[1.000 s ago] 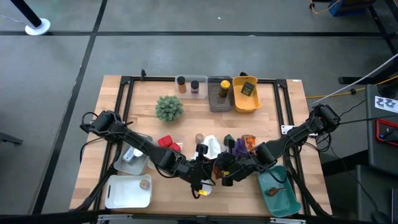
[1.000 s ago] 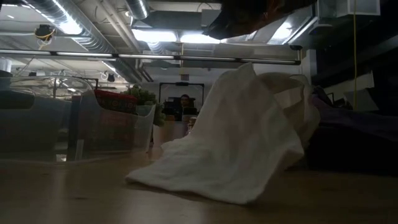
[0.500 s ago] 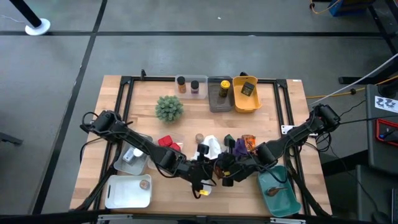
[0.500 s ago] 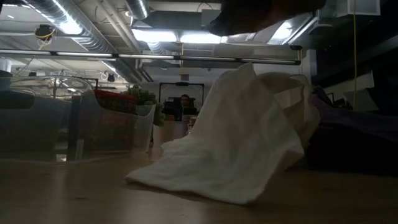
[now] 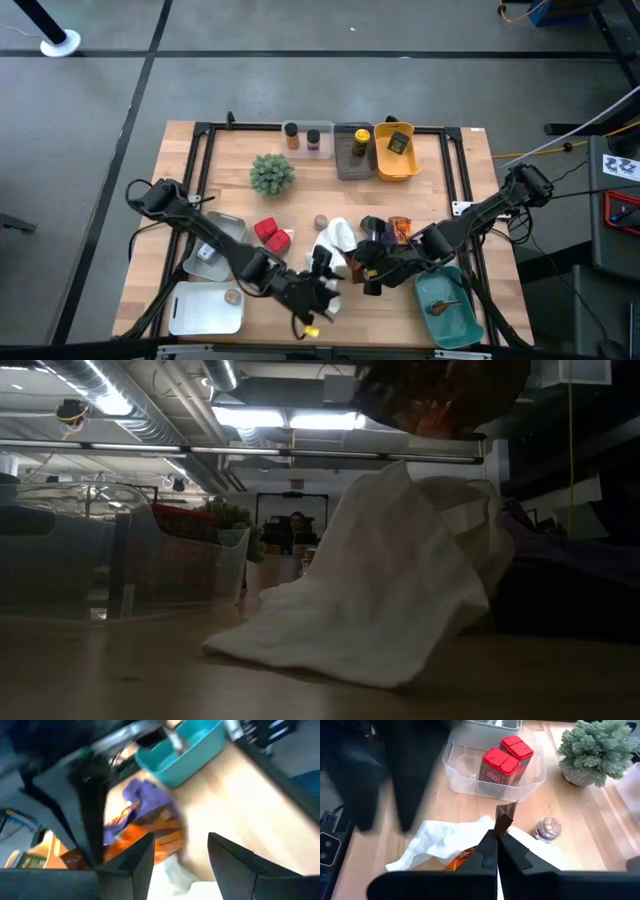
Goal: Sort spices by type
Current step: Put the bottom orange seasoning bag into the green bin
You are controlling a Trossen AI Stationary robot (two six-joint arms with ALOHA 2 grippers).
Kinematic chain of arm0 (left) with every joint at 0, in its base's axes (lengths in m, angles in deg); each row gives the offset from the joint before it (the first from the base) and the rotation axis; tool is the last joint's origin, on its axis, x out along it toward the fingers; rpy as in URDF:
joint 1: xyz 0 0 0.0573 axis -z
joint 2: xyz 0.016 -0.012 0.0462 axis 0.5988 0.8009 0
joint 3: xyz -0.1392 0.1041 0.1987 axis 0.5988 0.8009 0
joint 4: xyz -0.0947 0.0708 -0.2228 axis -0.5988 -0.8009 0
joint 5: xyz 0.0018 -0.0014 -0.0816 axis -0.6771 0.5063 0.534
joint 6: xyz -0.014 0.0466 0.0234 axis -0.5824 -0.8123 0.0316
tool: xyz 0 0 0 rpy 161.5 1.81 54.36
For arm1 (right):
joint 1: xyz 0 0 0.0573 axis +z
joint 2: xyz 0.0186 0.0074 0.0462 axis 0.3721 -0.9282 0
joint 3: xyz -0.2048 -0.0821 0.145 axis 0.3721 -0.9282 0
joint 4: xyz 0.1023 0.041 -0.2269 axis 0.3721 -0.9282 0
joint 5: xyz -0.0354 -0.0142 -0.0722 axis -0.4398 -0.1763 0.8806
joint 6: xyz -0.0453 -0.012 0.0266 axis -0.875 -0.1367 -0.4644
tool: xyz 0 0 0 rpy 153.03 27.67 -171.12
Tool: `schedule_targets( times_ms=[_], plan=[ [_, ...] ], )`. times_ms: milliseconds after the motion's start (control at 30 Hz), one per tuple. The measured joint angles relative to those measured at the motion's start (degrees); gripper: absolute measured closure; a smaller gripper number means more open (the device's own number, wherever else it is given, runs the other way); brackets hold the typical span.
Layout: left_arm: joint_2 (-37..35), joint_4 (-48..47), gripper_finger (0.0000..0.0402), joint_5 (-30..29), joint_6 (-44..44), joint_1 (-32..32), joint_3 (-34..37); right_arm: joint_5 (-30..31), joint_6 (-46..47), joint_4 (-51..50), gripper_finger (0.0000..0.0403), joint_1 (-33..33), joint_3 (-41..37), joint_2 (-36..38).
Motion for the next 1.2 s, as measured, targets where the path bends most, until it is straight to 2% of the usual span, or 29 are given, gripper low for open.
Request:
schedule_targets(
  times_ms=[300, 533, 667, 967, 1200],
  plan=[
    [-4.9, -6.3, 0.0241, -1.7, 5.0, 3.0, -0.1, -0.8, 9.6, -9.4, 0.0403, 3.1, 0.0, 4.7],
    [-5.6, -10.5, 0.0243, -1.9, 11.3, 2.6, 0.0, -0.5, 19.7, -14.8, 0.0403, 10.6, 0.0, 8.3],
    [-5.6, -10.3, 0.0243, -1.9, 12.3, 2.0, 0.5, 1.8, 28.0, -20.2, 0.0403, 15.8, 0.0, 9.3],
    [-5.5, -10.1, 0.0243, -1.9, 16.9, 0.4, 0.5, 5.8, 55.5, -41.4, 0.0403, 27.1, 0.0, 9.4],
    [-5.5, -10.1, 0.0243, -1.8, 20.1, -0.9, 0.5, 2.3, 65.9, -51.2, 0.0403, 33.3, 0.0, 8.9]
  ],
)
